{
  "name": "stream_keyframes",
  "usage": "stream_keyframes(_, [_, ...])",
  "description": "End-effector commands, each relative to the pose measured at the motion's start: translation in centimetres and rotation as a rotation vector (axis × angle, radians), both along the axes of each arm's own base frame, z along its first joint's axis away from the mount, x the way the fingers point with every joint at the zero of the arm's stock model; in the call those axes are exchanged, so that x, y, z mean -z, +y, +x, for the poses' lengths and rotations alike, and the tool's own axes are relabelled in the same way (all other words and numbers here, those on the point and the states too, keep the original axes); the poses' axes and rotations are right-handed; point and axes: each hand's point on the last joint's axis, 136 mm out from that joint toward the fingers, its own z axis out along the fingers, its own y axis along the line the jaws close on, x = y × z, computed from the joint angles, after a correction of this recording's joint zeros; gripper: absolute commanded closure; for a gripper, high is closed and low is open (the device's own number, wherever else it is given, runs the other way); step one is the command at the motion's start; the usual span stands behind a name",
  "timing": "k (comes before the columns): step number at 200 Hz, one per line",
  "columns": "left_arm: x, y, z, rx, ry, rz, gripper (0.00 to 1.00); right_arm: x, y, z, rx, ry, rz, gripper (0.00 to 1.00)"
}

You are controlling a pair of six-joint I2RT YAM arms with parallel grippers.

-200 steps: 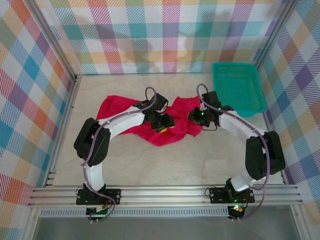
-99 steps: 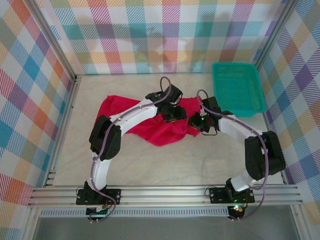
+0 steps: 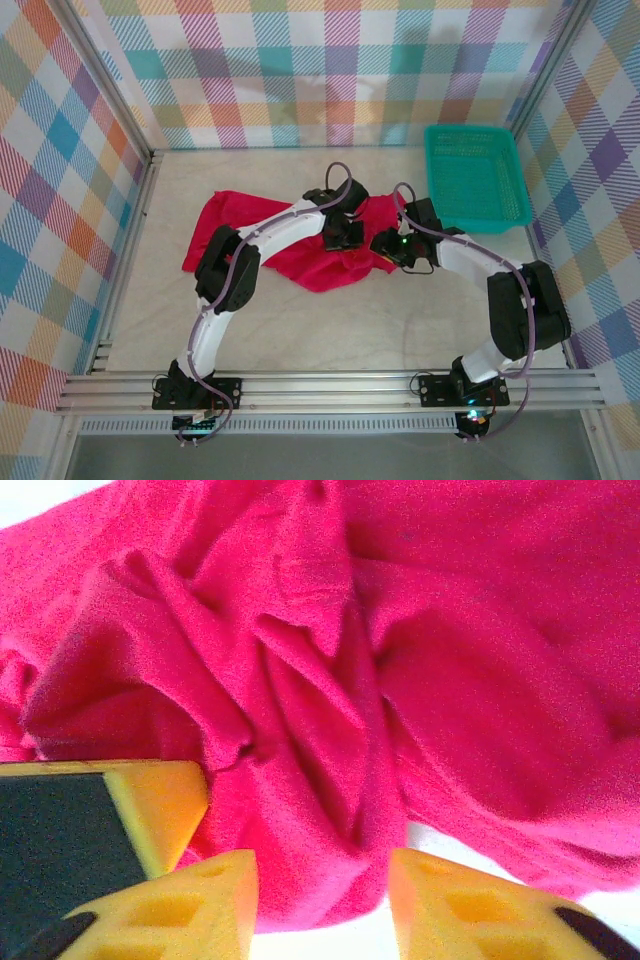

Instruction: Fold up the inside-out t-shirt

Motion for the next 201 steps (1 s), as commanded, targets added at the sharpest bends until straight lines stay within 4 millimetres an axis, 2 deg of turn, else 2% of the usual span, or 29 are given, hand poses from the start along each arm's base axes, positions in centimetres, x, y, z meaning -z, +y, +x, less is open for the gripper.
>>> stream_keyframes(1, [-3.5,0.9,-0.5,-0.01,-0.051,-0.013,1.0,-0.3,1.6,1.3,-0.014,-0.018,0.076,0.54])
stream_keyframes(25, [-5.0,1.0,-0.8,-0.015,-0.059,-0.051,1.0,0.8,2.4,2.8,-0.013,0.002,0.081,0.53])
stream_keyframes(33, [-5.8,1.1,-0.8,-0.019,-0.064,-0.072,1.0,1.2,2.6,3.3,-0.014,0.01,0.08,0.57])
stream_keyframes(41, [-7.0,1.1,-0.6,-0.021,-0.072,-0.103,1.0,1.6,2.7,3.9,-0.012,0.013,0.073,0.7])
stream_keyframes(50, [-8.7,1.4,-0.2,-0.03,-0.086,-0.141,1.0,1.8,2.4,4.4,-0.001,0.014,0.06,0.93])
stream_keyframes(54, [-9.4,1.7,-0.1,-0.036,-0.092,-0.157,1.0,1.7,2.2,4.5,0.008,0.012,0.052,1.0])
stream_keyframes(78, [-14.3,3.8,0.9,-0.093,-0.166,-0.257,1.0,2.0,0.4,4.2,0.054,0.0,-0.011,1.0])
stream_keyframes(97, [-16.4,5.0,0.8,-0.134,-0.235,-0.303,1.0,1.9,-0.2,2.8,0.054,-0.003,-0.014,1.0])
stream_keyframes(108, [-15.8,5.2,0.2,-0.146,-0.238,-0.319,1.0,1.4,-0.3,1.6,0.053,-0.031,0.015,1.0])
stream_keyframes(117, [-14.7,5.4,-0.4,-0.153,-0.238,-0.315,1.0,0.7,-0.6,0.7,0.057,-0.072,0.041,1.0])
stream_keyframes(148, [-8.4,6.0,-2.6,-0.185,-0.209,-0.274,1.0,-3.3,-1.4,-2.1,0.033,-0.277,0.098,1.0])
stream_keyframes(159, [-6.8,6.2,-3.1,-0.189,-0.211,-0.254,1.0,-4.9,-1.9,-2.8,0.038,-0.355,0.102,1.0])
stream_keyframes(179, [-5.3,6.2,-3.9,-0.175,-0.222,-0.223,1.0,-7.2,-3.3,-3.9,0.072,-0.472,0.09,1.0])
stream_keyframes(201, [-4.6,6.0,-4.7,-0.153,-0.224,-0.203,1.0,-9.1,-4.6,-4.6,0.117,-0.561,0.074,1.0])
